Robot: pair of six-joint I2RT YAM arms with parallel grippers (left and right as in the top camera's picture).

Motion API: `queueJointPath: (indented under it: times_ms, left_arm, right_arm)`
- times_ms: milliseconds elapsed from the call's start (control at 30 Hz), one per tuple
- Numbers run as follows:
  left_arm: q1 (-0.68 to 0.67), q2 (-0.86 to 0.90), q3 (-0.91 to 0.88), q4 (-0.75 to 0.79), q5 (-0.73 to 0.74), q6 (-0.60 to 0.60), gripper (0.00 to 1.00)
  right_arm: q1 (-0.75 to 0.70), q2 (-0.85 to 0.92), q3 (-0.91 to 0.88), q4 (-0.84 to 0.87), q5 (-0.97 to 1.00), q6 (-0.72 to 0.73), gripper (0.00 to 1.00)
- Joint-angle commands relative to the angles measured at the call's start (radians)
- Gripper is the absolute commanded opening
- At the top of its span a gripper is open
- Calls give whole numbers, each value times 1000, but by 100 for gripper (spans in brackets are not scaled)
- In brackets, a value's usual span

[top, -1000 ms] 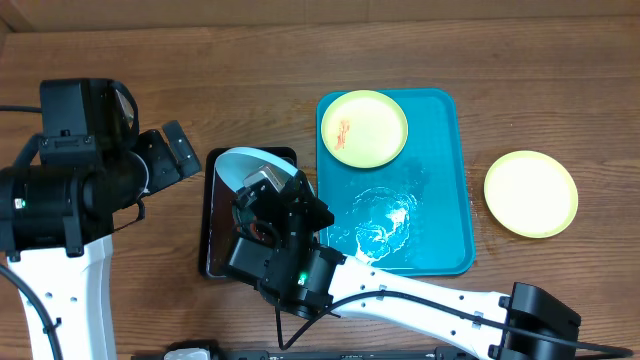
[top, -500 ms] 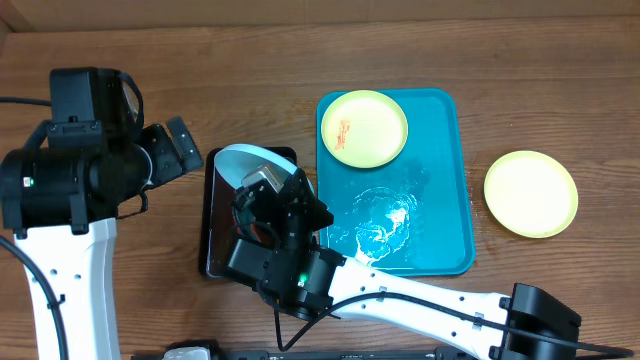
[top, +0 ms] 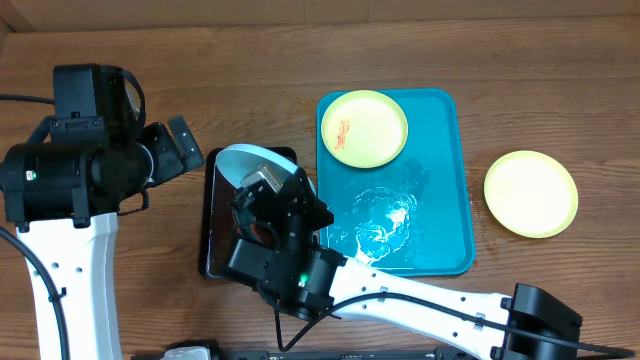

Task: Clean dirty plates on tray and stack at the side
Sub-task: 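Lift the white plate with right gripper and tilt it over black tray, then carry the white plate right and stack it on the yellow plate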

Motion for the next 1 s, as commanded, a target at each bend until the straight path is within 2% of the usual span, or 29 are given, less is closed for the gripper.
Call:
queueJointPath:
  times_ms: [0,133,333,533,667,800,967]
  left_arm:
    - [4,5,18,1,-3,16,100]
    - [4,5,18,1,5,11,100]
    - [1,-1,18,-36,96,12,100]
    - [-48,-60,18,-85,-86,-25,100]
    - [-103,-143,18,-107,-186,-42,100]
    - [-114,-227,18,-107,-191,-42,100]
    - [-114,-259,18,-107,-191,-42,100]
  right_arm:
    - [9,-43,22,8,24,0,4]
    - [9,-43,22,8,24,0,4]
    - [9,-43,22,8,20,0,4]
    - [-1,-43,22,8,-77,59,4]
    - [-60,-50,22,8,-316,166,4]
    - [-201,-111,25,7,-566,259,4]
    - [-467,-225,72,-54,-992,308,4]
